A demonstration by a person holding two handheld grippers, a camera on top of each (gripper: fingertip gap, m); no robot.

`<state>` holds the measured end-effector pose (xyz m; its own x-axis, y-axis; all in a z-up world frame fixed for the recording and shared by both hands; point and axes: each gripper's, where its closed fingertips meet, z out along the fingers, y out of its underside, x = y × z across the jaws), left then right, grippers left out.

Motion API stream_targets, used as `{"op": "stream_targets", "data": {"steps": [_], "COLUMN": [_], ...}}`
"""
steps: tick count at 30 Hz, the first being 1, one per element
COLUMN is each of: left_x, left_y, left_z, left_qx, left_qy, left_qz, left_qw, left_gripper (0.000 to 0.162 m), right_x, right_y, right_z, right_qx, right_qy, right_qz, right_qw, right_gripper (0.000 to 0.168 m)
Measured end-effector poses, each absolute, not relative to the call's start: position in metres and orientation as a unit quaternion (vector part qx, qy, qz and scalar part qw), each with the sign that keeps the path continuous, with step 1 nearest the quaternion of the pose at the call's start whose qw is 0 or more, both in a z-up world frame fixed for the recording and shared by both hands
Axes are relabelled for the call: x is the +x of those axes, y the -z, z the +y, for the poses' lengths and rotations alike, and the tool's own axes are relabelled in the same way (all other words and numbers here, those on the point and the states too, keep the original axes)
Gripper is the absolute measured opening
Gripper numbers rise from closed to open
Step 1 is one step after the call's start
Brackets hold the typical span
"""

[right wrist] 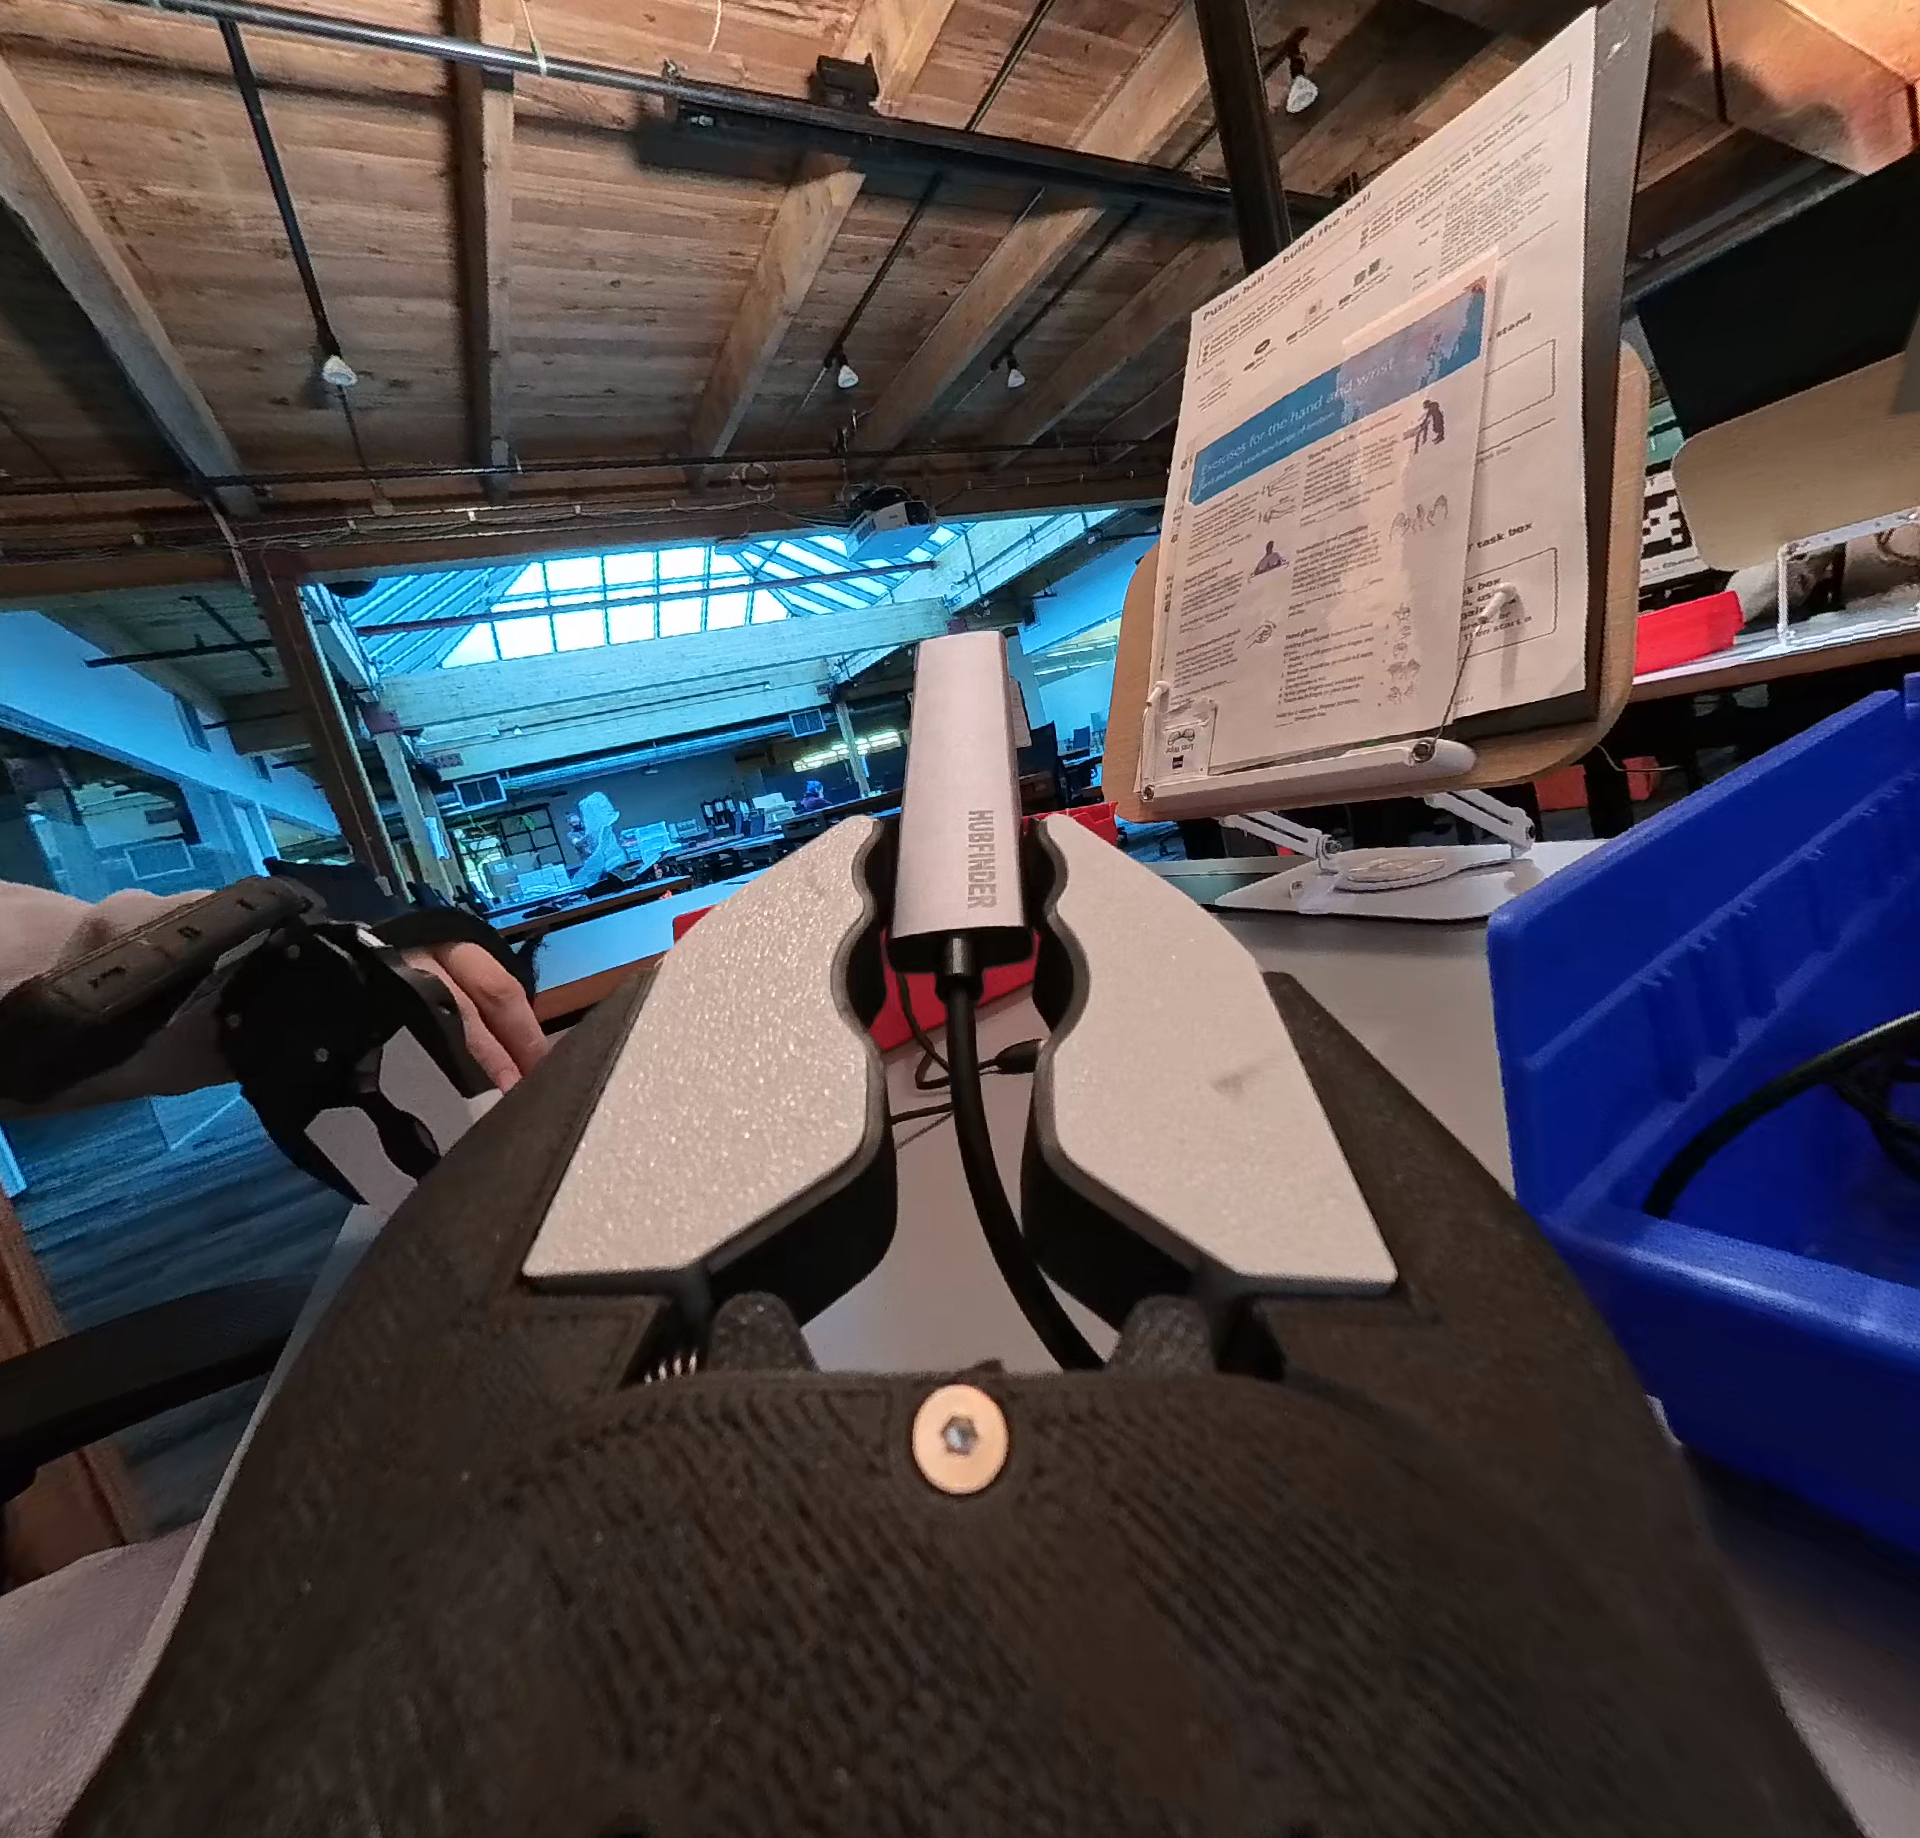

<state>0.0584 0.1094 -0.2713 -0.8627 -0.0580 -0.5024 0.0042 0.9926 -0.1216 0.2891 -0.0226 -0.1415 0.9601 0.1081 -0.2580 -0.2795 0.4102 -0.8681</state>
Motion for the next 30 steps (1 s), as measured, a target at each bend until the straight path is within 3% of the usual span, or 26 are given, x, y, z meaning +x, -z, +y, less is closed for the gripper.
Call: {"op": "stream_targets", "data": {"steps": [1, 12, 26, 30], "left_x": [0.06, 0.145, 0.23, 0.235], "left_y": [0.271, 0.21, 0.164, 0.166], "left_z": [0.11, 0.089, 0.068, 0.065], "left_qx": [-0.023, -0.511, -0.546, -0.542], "left_qy": [0.061, 0.295, 0.317, 0.32], "left_qz": [0.962, 0.773, 0.673, 0.671], "left_qw": [0.263, 0.233, 0.386, 0.391], "left_gripper": [0.012, 0.011, 0.011, 0.012], "right_x": [0.289, 0.261, 0.266, 0.262], "right_y": [0.142, 0.16, 0.167, 0.17], "right_z": [-0.022, 0.011, 0.015, 0.019], "right_qx": [-0.531, -0.642, -0.664, -0.676], "right_qy": [-0.116, -0.019, -0.032, -0.019], "right_qz": [0.08, 0.007, 0.033, 0.022], "right_qw": [0.835, 0.767, 0.746, 0.736], "right_gripper": [0.025, 0.024, 0.024, 0.025]}}
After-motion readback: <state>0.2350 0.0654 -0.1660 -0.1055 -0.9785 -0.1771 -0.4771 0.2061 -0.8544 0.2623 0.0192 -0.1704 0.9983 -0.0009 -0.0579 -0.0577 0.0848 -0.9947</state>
